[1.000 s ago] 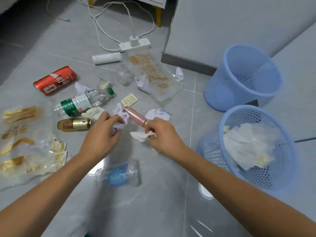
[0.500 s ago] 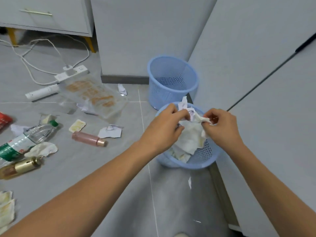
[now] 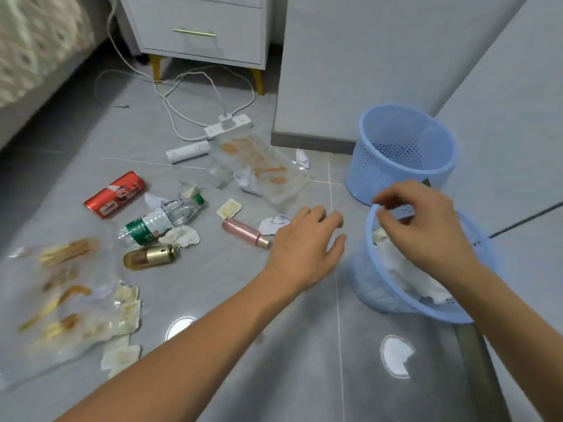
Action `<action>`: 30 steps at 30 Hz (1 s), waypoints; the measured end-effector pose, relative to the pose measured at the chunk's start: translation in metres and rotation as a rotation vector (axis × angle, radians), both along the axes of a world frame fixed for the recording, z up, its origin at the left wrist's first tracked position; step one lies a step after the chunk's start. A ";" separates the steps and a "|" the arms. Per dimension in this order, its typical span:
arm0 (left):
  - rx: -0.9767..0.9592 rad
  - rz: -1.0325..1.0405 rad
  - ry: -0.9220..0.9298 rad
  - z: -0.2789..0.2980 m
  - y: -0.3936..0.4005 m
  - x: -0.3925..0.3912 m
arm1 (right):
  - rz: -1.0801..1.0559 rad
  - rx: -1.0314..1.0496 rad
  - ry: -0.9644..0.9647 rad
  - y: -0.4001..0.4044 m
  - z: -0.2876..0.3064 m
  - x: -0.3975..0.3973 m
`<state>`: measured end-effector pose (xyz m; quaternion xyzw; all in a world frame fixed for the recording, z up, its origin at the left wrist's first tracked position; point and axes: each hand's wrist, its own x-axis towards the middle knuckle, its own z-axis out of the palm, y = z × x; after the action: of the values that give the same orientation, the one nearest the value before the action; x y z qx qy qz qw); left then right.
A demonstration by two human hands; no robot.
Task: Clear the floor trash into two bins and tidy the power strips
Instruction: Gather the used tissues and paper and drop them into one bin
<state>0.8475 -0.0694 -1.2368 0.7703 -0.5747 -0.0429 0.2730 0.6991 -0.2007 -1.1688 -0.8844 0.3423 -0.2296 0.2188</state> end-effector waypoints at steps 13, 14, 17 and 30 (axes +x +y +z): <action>0.438 0.474 0.020 -0.107 0.142 0.162 | 0.294 0.096 0.578 0.024 -0.160 0.157; 0.463 0.471 0.002 -0.112 0.139 0.167 | 0.296 0.088 0.583 0.021 -0.166 0.160; 0.544 0.483 -0.033 -0.125 0.125 0.179 | 0.312 0.068 0.620 0.014 -0.184 0.169; 0.808 0.406 -0.216 -0.152 0.098 0.185 | 0.318 0.004 0.732 -0.008 -0.235 0.162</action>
<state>1.0323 0.0288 -1.3891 0.9119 -0.3747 -0.1286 -0.1077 0.8614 -0.2091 -1.4036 -0.9494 0.2568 0.1380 0.1170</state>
